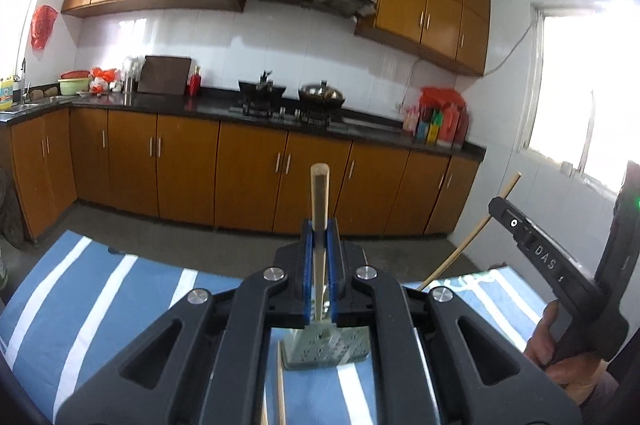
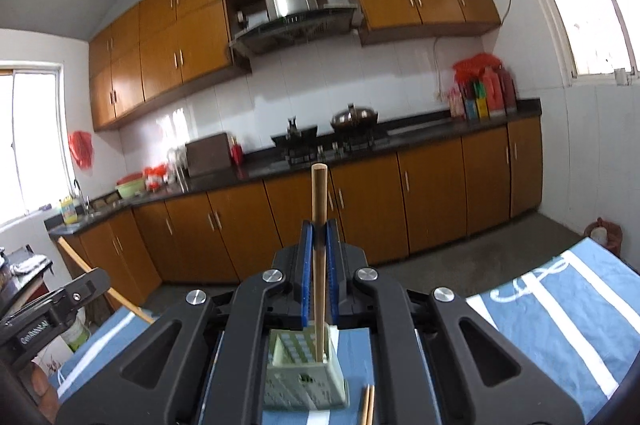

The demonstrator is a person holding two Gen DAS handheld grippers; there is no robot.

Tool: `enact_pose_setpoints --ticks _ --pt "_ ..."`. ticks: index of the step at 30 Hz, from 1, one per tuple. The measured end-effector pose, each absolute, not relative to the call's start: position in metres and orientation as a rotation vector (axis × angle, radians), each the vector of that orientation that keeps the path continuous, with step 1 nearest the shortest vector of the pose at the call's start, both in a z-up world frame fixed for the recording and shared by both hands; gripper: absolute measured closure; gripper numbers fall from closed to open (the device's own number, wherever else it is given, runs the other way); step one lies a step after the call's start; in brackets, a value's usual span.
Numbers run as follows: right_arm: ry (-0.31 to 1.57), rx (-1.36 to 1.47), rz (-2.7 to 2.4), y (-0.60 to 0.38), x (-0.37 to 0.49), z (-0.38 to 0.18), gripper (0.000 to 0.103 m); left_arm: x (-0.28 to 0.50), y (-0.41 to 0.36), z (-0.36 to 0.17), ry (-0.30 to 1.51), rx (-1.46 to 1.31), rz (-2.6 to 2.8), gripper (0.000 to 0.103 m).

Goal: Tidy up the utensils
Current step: 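Open both tools to drop the chopsticks into the green holder, then lower the right tool onto another chopstick and close it while the left tool grasps one too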

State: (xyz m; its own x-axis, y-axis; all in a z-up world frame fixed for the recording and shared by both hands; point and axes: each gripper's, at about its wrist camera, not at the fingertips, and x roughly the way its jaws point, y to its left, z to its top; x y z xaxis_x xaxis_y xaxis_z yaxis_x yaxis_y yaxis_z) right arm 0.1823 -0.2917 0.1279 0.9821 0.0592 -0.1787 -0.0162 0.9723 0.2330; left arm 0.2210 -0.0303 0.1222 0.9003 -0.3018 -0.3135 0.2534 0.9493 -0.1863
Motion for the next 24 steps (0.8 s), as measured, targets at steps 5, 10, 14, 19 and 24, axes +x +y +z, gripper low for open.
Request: enact_pose_setpoints --ticks 5,10,14,19,24 --pt "0.212 0.230 0.044 -0.293 0.174 0.124 0.083 0.220 -0.028 0.109 0.376 -0.146 -0.286 0.093" --pt "0.203 0.223 0.024 -0.303 0.154 0.125 0.060 0.208 -0.017 0.112 0.355 -0.166 -0.275 0.079" --pt "0.259 0.207 -0.026 -0.318 0.129 0.106 0.060 0.187 0.005 0.111 0.336 -0.193 -0.252 0.070" --pt "0.478 0.206 -0.073 -0.332 0.126 0.050 0.060 0.170 0.033 0.077 0.420 -0.194 -0.167 0.068" --pt "0.750 0.208 -0.026 -0.318 0.130 -0.026 0.071 0.172 0.052 0.011 0.618 -0.178 -0.085 0.068"
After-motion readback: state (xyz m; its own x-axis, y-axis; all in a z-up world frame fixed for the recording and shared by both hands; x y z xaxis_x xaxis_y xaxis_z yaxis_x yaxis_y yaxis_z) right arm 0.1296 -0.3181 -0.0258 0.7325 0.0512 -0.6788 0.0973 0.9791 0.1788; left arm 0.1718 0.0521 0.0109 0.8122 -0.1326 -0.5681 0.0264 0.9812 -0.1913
